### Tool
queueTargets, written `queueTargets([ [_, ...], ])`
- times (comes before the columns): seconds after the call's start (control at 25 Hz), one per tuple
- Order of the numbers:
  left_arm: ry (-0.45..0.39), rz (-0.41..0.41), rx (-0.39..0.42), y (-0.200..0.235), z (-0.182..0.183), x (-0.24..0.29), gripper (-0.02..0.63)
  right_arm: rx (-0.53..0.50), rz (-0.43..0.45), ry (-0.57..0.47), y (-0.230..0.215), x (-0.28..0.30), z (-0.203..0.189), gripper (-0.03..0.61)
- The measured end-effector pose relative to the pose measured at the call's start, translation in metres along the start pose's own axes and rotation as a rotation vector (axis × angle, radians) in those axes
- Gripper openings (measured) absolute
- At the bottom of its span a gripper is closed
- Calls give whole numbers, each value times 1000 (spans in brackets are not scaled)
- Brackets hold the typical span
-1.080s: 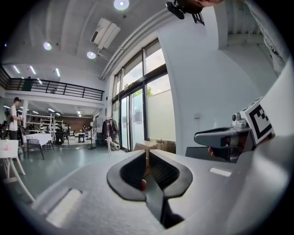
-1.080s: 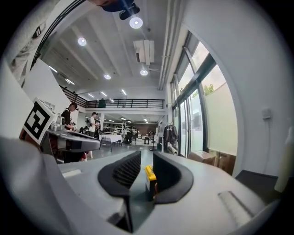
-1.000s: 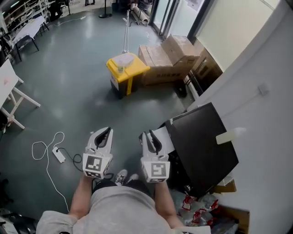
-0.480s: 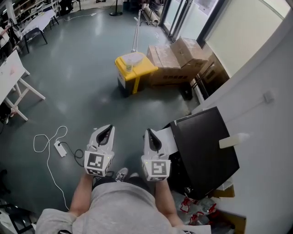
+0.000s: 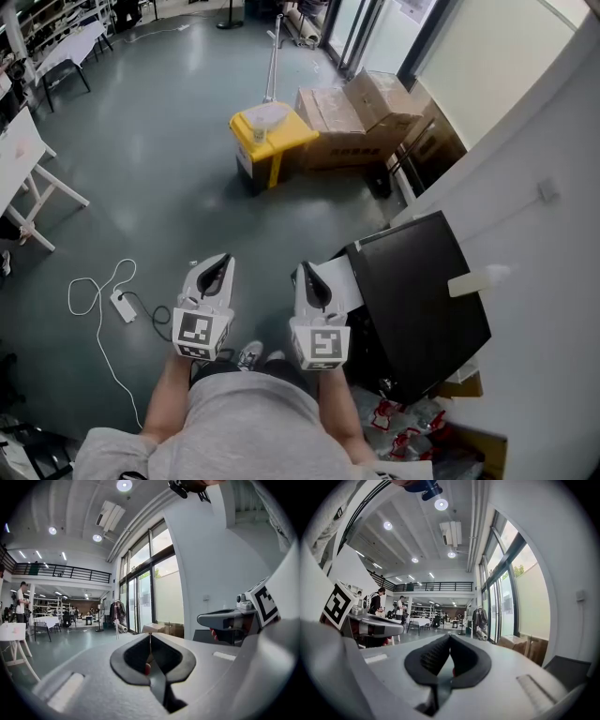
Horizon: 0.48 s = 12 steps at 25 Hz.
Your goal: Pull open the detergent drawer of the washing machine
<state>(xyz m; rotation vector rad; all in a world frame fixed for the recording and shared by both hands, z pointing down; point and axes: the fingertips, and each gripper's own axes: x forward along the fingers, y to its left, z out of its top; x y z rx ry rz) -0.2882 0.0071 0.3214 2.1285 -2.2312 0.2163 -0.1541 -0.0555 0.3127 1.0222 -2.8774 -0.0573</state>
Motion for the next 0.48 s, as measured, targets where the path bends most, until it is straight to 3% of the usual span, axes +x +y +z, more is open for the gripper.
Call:
queueTargets([
  [0.48,1,-2,11,2,3,2,15,5,2,0,2,3,3,6],
])
